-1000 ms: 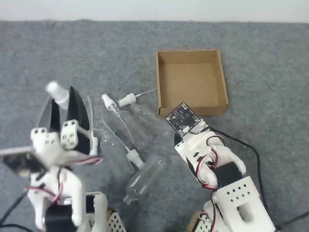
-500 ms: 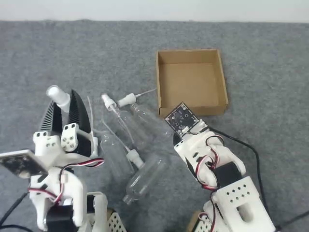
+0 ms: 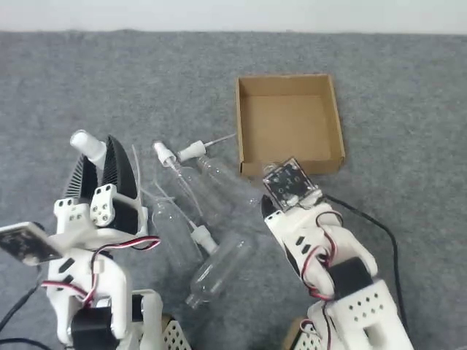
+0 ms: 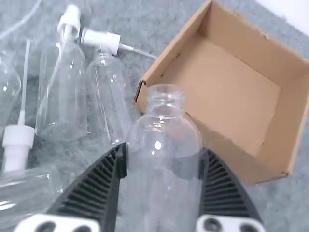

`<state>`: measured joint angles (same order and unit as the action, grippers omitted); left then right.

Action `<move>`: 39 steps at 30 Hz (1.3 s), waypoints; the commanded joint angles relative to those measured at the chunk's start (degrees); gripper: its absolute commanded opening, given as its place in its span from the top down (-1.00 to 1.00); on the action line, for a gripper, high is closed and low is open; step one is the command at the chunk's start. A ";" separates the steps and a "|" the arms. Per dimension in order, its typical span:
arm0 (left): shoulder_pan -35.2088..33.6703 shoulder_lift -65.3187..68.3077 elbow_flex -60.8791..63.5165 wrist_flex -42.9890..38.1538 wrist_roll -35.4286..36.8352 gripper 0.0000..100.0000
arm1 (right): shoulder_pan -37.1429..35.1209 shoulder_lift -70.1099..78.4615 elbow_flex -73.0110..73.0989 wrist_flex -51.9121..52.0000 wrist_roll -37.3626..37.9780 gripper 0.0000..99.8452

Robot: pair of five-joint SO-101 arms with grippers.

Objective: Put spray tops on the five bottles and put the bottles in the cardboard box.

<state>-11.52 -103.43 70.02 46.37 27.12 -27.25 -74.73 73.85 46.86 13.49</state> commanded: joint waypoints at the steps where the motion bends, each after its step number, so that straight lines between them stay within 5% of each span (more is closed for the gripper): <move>1: 0.35 -0.18 -0.66 0.09 3.34 0.98 | 0.48 -9.71 1.67 -0.75 -2.11 0.77; 14: -0.09 -0.18 -0.66 0.09 11.96 0.98 | -5.05 -28.70 11.16 -1.27 -2.02 0.77; 30: 0.26 -0.18 0.75 0.00 25.32 0.98 | -5.32 -29.23 15.21 -7.34 -2.02 0.77; 39: 0.35 -0.18 1.45 -1.67 25.76 0.98 | -5.32 -29.23 19.78 -14.90 -2.02 0.77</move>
<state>-11.43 -103.43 71.52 46.37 52.00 -32.00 -102.68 94.51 34.11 11.91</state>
